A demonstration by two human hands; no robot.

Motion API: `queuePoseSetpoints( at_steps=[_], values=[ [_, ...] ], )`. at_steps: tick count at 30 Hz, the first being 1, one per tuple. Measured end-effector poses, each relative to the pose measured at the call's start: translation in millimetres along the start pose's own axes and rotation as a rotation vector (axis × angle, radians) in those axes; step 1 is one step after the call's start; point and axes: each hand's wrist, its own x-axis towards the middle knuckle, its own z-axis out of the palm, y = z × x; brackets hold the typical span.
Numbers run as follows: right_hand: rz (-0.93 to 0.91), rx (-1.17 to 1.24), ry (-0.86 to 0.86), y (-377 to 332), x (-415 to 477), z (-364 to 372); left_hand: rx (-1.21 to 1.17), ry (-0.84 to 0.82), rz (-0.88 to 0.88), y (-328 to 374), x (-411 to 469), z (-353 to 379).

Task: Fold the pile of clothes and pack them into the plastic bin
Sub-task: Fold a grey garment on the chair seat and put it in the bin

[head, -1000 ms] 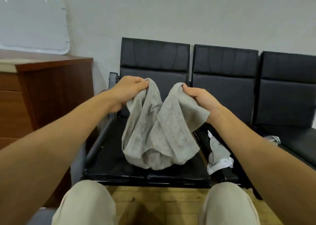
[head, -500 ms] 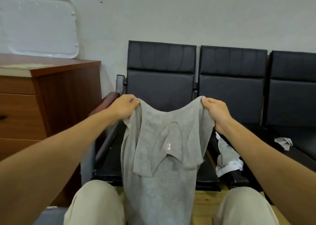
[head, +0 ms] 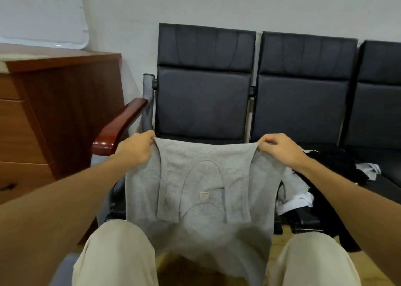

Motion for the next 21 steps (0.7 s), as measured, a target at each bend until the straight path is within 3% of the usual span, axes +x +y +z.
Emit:
queuePoseSetpoints(
  at_steps=[4, 9, 14, 21],
  values=[
    [0.033, -0.171, -0.201, 11.4, 8.1, 15.8, -0.072, -0.195, -0.029, -3.1, 13.9, 19.6],
    [0.058, -0.172, -0.121, 30.9, 34.3, 35.1, -0.240, -0.435, -0.116, -0.5, 34.6, 35.8],
    [0.053, -0.207, 0.038, 38.2, 71.9, 56.7, -0.069, -0.215, -0.011, -4.7, 64.2, 60.2],
    [0.029, -0.279, 0.100, 61.9, 138.2, 92.2, 0.055, -0.025, -0.026, -10.3, 118.2, 103.8]
  ],
)
